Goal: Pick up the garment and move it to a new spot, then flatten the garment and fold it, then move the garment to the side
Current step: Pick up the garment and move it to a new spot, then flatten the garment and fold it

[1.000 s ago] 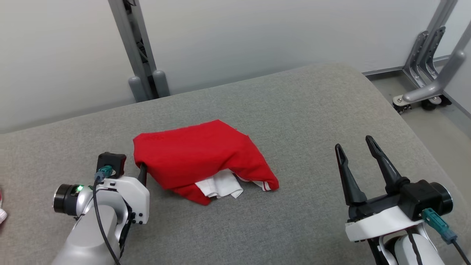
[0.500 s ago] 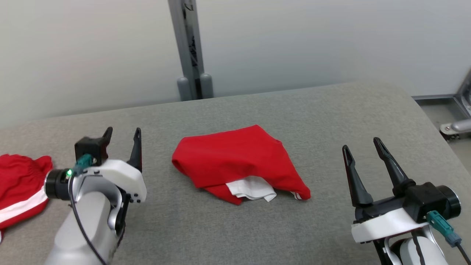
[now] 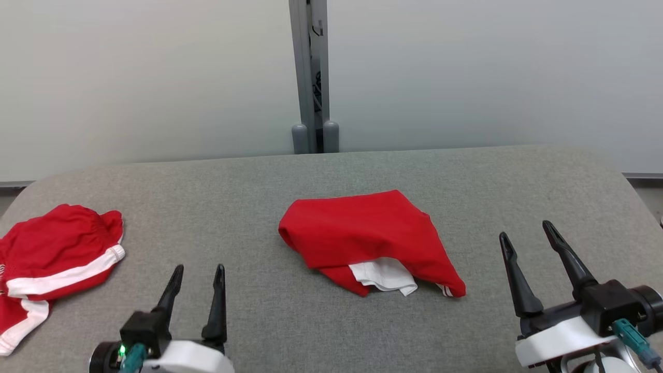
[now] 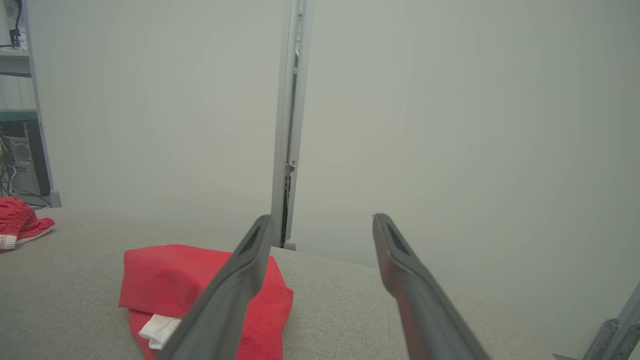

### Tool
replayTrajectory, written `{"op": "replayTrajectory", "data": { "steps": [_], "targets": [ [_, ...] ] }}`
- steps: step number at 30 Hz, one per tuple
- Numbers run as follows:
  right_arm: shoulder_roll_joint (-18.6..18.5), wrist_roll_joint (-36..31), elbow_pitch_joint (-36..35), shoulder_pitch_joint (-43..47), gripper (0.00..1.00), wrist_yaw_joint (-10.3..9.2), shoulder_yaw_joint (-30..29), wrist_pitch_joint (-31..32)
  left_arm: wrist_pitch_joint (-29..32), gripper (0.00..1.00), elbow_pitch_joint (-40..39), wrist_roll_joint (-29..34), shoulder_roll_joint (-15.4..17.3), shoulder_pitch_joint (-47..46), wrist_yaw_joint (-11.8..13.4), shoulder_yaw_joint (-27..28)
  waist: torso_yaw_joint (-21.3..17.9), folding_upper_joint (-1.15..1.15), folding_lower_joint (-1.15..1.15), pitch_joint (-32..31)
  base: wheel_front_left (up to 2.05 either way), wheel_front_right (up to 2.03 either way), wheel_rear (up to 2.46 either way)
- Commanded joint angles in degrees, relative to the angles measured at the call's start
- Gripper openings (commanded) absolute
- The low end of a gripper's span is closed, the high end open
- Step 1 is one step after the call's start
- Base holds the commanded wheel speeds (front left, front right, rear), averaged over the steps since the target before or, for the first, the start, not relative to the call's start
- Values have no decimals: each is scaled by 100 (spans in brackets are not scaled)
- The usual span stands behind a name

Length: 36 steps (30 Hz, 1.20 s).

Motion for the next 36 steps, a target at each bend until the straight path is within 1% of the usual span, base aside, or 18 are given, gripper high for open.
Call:
{"op": "replayTrajectory", "data": {
  "steps": [1,4,6,13,16,21,25,30,36],
  "targets": [
    [-15,-17,-3,85,100,1,-45,-7,-7,100,-240,142,-36,200,-18,82,47,0,0,-34,0,0,0],
    [30,7,14,143,100,1,-30,-7,-6,100,-566,189,-94,552,-5,228,117,0,0,-40,0,0,0],
    [23,-40,35,173,100,1,42,-7,-7,100,-679,238,-124,673,-42,250,151,0,0,-37,0,0,0],
    [69,-63,25,185,100,1,-40,-7,-7,100,-642,124,-130,586,-39,128,322,0,0,8,0,0,0],
    [40,-69,176,154,100,1,25,-6,-7,100,-603,145,-131,539,-50,107,404,0,0,56,0,0,0],
    [-152,-26,959,-35,100,1,326,-7,-7,100,-518,105,-130,525,-78,21,592,0,0,155,0,0,0],
    [-304,-175,1584,-234,100,1,479,-6,-8,100,-466,34,-131,462,-64,-32,783,0,0,267,0,0,0],
    [-358,-390,2342,-525,100,1,462,-7,-7,100,-410,18,-129,410,-107,-93,1041,0,0,402,0,0,0],
    [-346,-462,3302,-853,100,1,167,-7,-7,100,-362,21,-132,365,-137,-170,1305,0,0,524,0,0,0]
  ]
}}
